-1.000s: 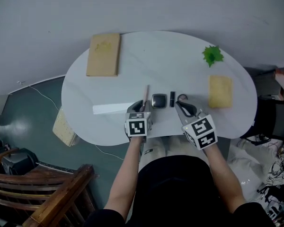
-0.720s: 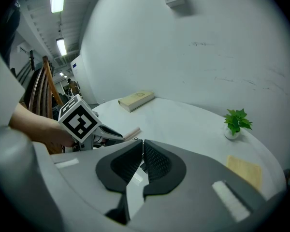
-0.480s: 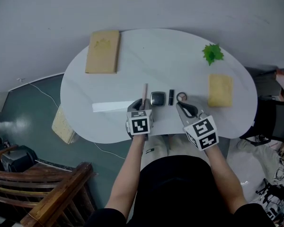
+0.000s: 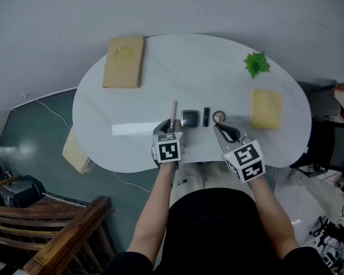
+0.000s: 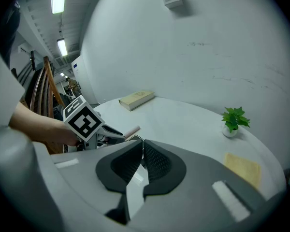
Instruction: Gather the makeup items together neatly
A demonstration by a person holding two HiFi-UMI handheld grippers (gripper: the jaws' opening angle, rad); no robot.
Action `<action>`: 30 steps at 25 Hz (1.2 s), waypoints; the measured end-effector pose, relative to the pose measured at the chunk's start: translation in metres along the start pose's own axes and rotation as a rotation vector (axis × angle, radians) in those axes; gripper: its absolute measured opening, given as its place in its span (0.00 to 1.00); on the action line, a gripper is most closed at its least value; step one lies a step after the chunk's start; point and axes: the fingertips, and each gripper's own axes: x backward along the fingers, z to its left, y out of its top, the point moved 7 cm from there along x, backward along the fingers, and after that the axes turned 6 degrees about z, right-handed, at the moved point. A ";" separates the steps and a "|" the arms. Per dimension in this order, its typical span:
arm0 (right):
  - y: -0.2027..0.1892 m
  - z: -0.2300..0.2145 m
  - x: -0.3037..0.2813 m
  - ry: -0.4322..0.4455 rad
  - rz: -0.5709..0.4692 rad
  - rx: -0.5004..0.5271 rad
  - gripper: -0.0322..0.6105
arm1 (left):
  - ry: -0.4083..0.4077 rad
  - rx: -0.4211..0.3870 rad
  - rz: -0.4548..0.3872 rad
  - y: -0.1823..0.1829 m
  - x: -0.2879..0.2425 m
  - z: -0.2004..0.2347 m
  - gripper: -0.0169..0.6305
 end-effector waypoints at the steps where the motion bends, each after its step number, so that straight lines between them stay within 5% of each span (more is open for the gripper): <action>1: 0.000 0.000 0.000 0.000 0.000 0.000 0.08 | -0.001 0.000 0.000 0.000 0.000 0.000 0.15; 30: 0.011 0.000 -0.001 -0.013 -0.018 0.000 0.08 | -0.011 -0.029 -0.015 0.006 0.003 0.001 0.18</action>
